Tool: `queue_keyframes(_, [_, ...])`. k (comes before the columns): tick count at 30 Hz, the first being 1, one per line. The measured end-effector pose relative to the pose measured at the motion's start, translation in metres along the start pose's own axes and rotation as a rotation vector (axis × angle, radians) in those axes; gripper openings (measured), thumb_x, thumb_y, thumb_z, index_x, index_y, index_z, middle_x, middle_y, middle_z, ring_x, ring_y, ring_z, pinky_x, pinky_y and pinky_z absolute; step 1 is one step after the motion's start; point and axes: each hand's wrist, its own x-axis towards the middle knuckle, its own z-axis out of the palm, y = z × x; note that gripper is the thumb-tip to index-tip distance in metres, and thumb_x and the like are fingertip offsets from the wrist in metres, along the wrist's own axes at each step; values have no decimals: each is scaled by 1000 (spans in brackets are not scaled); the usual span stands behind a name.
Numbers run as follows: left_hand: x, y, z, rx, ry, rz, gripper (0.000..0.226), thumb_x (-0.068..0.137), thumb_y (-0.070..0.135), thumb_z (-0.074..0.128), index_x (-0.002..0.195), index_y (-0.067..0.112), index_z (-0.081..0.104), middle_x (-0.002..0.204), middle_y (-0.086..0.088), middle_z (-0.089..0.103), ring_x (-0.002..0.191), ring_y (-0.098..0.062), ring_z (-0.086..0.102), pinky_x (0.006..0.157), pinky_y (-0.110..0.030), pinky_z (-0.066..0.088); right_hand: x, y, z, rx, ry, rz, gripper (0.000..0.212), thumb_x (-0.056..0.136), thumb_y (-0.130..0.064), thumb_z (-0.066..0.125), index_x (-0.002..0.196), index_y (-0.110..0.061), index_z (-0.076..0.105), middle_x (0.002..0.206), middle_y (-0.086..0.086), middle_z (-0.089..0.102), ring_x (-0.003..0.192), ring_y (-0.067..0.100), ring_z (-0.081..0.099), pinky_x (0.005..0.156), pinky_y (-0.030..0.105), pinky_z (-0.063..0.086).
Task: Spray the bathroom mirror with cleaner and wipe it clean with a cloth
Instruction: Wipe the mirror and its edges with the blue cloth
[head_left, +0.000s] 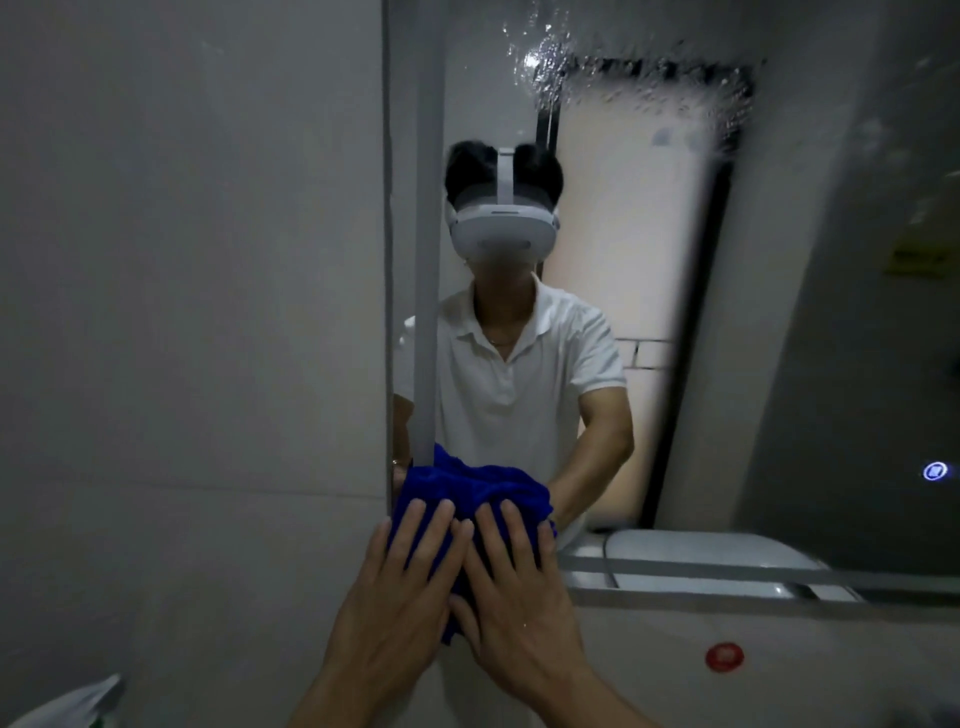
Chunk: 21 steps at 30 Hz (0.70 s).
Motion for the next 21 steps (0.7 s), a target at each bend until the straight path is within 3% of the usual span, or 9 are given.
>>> queue_keyframes(2, [1, -3, 5, 11, -26, -24, 56, 98, 35, 7, 150, 14, 2, 158, -12, -5, 145, -31, -4, 114, -45, 3, -1, 0, 3, -8, 16, -16, 87, 84, -49, 37, 151, -12, -6, 159, 10, -7, 146, 29, -8, 113, 51, 2])
queue_keyframes(4, [1, -1, 10, 6, -8, -59, 58, 96, 31, 16, 151, 15, 1, 158, -12, -5, 145, -32, -3, 113, -46, 6, -2, 1, 6, -22, 37, -21, 86, 85, -48, 37, 151, -13, -3, 159, 9, -11, 146, 29, -6, 114, 50, 2])
queue_keyframes(9, [7, 0, 14, -25, 25, -61, 83, 79, 31, 42, 151, 15, 2, 158, -9, -3, 145, -29, 0, 115, -44, 6, 10, 13, 3, -17, 114, -102, 83, 86, -44, 41, 152, -14, 1, 160, 5, -5, 147, 24, -1, 114, 47, 7])
queue_keyframes(12, [36, -12, 2, -95, 87, -90, 83, 79, 29, 41, 151, 15, 2, 158, -8, -3, 145, -28, 0, 115, -43, 6, 42, 23, -12, 58, 181, -99, 77, 87, -39, 40, 153, -18, 7, 160, 1, 10, 147, 20, 4, 114, 45, 11])
queue_keyframes(14, [73, -24, -16, -138, 139, -124, 81, 81, 27, 39, 150, 15, 0, 158, -8, -4, 145, -27, -2, 114, -44, 9, 76, 35, -34, 94, 206, -97, 75, 82, -39, 42, 150, -19, 20, 154, 2, 24, 146, 21, 9, 114, 45, 11])
queue_keyframes(17, [141, -48, -52, -137, 180, -127, 77, 83, 26, 37, 150, 14, 0, 155, -13, 9, 144, -29, 0, 114, -48, 12, 138, 65, -73, 98, 269, -119, 65, 84, -37, 39, 145, -15, 29, 153, 8, 28, 144, 26, 17, 114, 48, 12])
queue_keyframes(21, [239, -75, -102, -54, 182, -110, 69, 84, 27, 33, 147, 5, 15, 153, -20, 19, 142, -36, 12, 111, -51, 13, 220, 115, -124, 32, 364, -118, 62, 88, -37, 36, 144, -11, 36, 151, 15, 32, 142, 31, 22, 113, 49, 12])
